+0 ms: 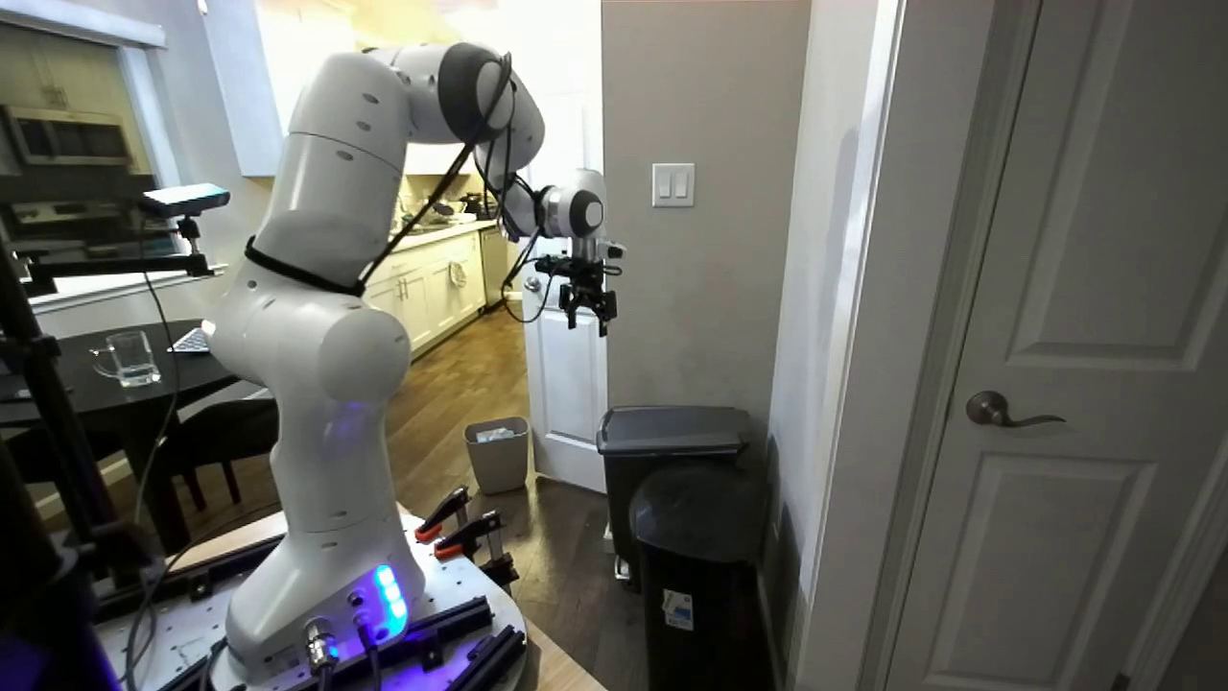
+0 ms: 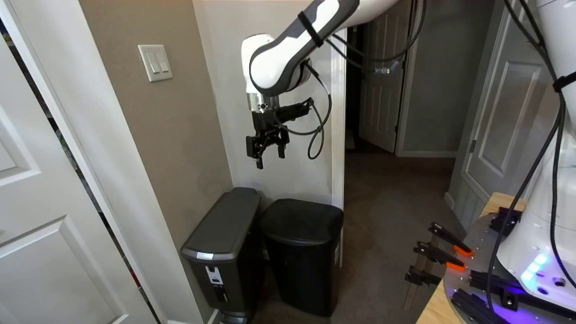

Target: Lift the black bin lid fully upwards

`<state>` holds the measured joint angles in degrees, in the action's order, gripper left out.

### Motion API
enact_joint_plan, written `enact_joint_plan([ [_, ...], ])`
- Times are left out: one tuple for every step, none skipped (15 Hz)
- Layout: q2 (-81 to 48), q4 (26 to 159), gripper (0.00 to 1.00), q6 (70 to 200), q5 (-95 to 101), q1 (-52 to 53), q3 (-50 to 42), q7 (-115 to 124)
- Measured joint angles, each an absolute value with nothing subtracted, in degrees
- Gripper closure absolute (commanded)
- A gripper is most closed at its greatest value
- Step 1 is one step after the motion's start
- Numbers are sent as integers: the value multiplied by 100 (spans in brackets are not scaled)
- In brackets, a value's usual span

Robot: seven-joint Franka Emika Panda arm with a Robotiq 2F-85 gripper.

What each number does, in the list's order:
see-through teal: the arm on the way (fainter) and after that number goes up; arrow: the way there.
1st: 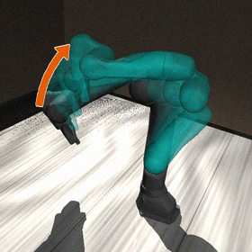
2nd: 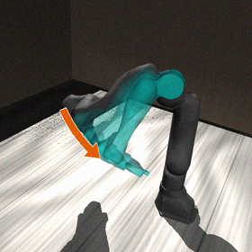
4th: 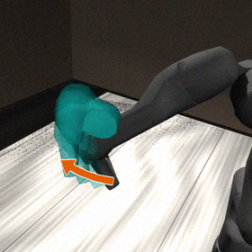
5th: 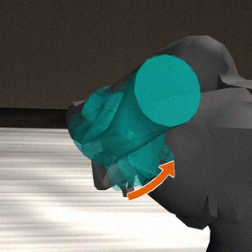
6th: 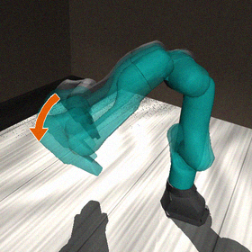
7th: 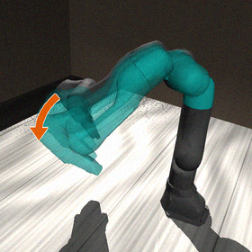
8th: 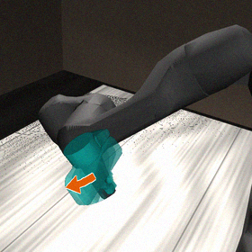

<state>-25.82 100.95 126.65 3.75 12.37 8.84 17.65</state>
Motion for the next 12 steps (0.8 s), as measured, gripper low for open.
enact_joint_plan([
  [-2821,9951,0,12893,648,1342,735,1783],
  [-3039,9822,0,13107,936,1458,560,1820],
  [-3236,9702,0,13267,1233,1580,372,1881],
  [-3425,9585,0,13392,1518,1706,176,1968],
  [-3612,9454,0,13454,1793,1834,-21,2059],
  [-3782,9329,0,13470,2006,1942,-184,2145],
  [-3955,9193,0,13471,2178,2040,-334,2225],
  [-4107,9067,0,13471,2301,2118,-452,2297],
  [-4260,8935,0,13470,2373,2181,-553,2351],
  [-4398,8811,0,13467,2410,2224,-630,2388],
  [-4529,8684,0,13409,2412,2239,-670,2395],
  [-4644,8563,0,13301,2391,2236,-675,2395],
])
